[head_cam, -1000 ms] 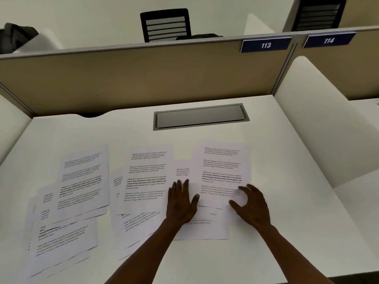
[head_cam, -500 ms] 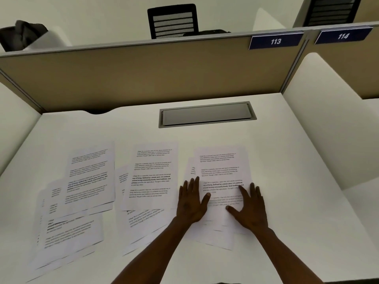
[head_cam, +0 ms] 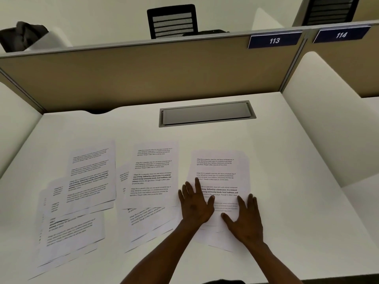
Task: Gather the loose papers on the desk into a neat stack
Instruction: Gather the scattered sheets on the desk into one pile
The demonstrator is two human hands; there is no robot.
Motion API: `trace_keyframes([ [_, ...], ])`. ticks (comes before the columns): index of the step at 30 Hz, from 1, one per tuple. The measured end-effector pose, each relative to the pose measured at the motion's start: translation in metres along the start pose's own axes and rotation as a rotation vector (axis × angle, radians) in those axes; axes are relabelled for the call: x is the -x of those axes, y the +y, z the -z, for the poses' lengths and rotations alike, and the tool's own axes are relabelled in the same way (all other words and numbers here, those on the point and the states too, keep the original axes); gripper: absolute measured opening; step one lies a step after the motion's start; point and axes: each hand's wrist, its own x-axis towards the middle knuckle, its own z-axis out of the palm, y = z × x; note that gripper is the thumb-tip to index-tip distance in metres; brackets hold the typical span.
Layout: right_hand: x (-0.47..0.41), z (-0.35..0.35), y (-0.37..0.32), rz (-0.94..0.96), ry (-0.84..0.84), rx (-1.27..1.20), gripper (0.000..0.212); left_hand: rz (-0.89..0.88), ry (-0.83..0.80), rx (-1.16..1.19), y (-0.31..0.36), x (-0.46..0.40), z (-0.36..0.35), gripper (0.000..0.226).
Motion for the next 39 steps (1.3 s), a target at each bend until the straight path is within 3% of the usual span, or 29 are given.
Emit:
trace_keyframes([
  [10, 0.01, 0.01, -0.007, -0.026, 0.104, -0.084, 0.071, 0.059, -0.029, 0.197, 0.013, 0.006, 0.005, 0.097],
  [16, 0.01, 0.016, -0.006, -0.047, 0.077, -0.091, 0.069, 0.1, 0.004, 0.253, 0.013, 0.011, 0.01, 0.096],
  [23, 0.013, 0.015, -0.003, 0.006, 0.025, -0.02, 0.066, 0.349, 0.047, 0.668, 0.017, 0.0, 0.026, 0.089],
  [31, 0.013, 0.018, -0.001, 0.007, 0.017, -0.051, 0.073, 0.389, -0.035, 0.46, 0.013, -0.011, 0.026, 0.092],
  [39, 0.012, 0.02, -0.002, 0.029, -0.019, 0.023, 0.074, 0.477, -0.083, 0.516, 0.009, -0.027, 0.035, 0.082],
])
